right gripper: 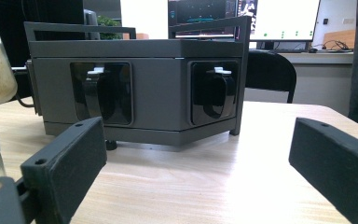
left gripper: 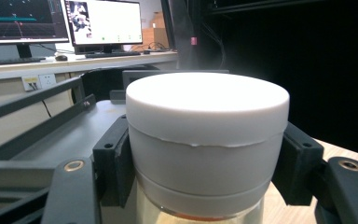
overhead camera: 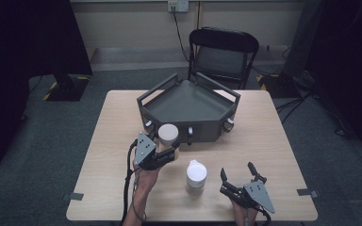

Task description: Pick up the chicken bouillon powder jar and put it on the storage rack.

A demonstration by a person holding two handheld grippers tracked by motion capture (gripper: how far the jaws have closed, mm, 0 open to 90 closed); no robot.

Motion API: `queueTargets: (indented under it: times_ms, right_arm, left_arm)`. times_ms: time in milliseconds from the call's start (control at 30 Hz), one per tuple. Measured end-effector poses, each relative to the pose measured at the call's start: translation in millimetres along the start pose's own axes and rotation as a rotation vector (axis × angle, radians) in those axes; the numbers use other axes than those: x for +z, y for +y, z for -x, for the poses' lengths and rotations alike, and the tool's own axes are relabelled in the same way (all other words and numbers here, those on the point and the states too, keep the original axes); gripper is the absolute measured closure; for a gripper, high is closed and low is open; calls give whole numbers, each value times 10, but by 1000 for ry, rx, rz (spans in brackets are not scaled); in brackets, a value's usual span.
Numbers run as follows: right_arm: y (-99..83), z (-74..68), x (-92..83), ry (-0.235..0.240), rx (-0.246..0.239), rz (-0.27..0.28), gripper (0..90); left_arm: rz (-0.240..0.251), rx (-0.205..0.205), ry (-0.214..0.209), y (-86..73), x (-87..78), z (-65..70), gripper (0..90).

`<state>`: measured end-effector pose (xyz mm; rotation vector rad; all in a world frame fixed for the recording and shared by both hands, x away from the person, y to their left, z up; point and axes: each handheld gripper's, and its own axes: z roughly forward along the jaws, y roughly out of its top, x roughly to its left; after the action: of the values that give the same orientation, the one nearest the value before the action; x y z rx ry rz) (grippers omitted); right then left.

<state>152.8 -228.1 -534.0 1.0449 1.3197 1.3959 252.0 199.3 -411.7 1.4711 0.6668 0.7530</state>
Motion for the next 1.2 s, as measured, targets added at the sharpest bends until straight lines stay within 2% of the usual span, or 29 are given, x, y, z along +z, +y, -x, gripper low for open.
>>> queueTargets:
  times_ms: [67, 233, 333, 467, 733, 933, 1200]
  right_arm:
    - [0, -1, 0, -1, 0, 0, 28]
    - [1, -1, 0, -1, 0, 0, 28]
    - [1, -2, 0, -1, 1, -1, 28]
    - [1, -4, -1, -2, 1, -1, 28]
    - [2, -1, -2, 0, 1, -1, 28]
    - [2, 0, -2, 0, 1, -1, 28]
    - [2, 0, -2, 0, 0, -1, 28]
  left_arm:
    - [6, -2, 0, 34, 11, -9, 340]
    - [5, 22, -4, 144, 67, -21, 340]
    - [9, 18, -16, 193, 109, -44, 340]
    - [3, 37, -19, 276, 164, -57, 340]
    - [10, 52, -21, 455, 317, -112, 339]
    - [8, 33, -6, 573, 448, -172, 339]
    - [-11, 55, 22, 711, 597, -217, 339]
